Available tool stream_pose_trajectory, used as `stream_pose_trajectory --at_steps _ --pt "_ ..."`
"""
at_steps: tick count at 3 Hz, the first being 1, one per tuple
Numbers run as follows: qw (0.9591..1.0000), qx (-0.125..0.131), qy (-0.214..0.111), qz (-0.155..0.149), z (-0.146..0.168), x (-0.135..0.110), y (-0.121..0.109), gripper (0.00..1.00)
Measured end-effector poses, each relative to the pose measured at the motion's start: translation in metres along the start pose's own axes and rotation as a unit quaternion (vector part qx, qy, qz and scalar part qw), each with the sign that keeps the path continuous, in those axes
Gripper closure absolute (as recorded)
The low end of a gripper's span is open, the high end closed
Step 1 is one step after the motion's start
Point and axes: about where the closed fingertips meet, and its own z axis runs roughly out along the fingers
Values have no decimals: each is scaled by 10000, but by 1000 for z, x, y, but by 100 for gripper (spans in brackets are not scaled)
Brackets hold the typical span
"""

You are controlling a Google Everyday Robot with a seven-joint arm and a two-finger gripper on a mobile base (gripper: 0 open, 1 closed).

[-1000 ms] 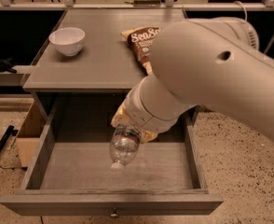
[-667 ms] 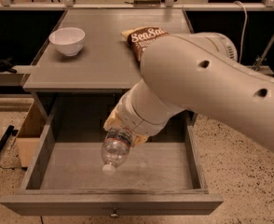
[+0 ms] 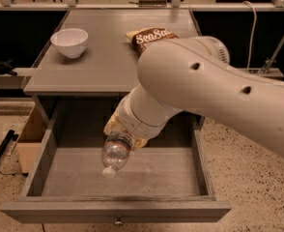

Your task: Place water bottle into top drawer

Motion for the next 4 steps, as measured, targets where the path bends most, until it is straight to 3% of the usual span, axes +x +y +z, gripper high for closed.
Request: stream_pose_trajectory --at_steps 2,4 --pt "9988 -161 -391 265 59 41 9 100" --pt "9983 -42 -438 394 70 27 11 100"
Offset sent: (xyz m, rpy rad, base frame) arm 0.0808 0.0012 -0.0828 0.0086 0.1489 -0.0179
